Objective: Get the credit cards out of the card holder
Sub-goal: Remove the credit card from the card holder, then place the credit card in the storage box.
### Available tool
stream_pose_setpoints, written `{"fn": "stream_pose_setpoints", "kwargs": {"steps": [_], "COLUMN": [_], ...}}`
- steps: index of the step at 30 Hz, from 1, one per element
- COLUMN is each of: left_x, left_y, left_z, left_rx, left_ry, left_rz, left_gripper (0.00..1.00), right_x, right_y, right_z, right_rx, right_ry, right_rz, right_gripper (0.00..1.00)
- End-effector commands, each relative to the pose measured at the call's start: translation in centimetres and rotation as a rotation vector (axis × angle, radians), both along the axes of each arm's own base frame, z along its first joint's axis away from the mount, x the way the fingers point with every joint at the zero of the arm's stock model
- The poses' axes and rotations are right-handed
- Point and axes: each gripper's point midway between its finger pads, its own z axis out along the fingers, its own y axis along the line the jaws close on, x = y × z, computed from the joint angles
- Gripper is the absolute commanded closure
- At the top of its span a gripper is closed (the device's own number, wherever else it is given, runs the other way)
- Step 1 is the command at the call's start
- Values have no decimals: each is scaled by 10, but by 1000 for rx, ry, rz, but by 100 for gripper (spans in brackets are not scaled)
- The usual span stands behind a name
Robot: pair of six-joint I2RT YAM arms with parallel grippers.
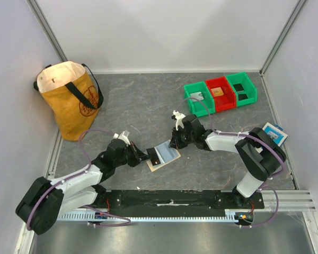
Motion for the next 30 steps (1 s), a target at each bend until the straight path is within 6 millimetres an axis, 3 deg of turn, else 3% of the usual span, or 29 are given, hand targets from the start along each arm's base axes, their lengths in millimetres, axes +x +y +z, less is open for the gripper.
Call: {"fn": "stream_pose_setpoints", "kwargs": {"steps": [1, 4, 9, 13, 23, 30], "left_x": [2, 4, 7, 10, 3, -3], "left_y": [13, 17, 17, 10, -19, -26], "left_z": [9, 19, 40, 64, 142, 173], "left_rx": [95, 113, 79, 12, -172, -215], "left_ry": [-68, -110, -196, -295, -510, -585], "left_rz": [-32, -49, -114, -193, -421, -503], "left_gripper": [98, 98, 98, 98, 98, 98], "right_x": [14, 17, 10, -6, -46, -56], "right_y": [-4, 2, 12, 15, 15, 19], "right_z": [16, 46, 99, 122, 150, 182], "right_rx": [-36, 11, 134, 229, 459, 558], "right_ry": [-42, -85, -158, -193, -180, -234], "right_rz": [-14, -3, 49, 108, 290, 355], "right_gripper": [87, 80, 57, 47, 39, 38]}}
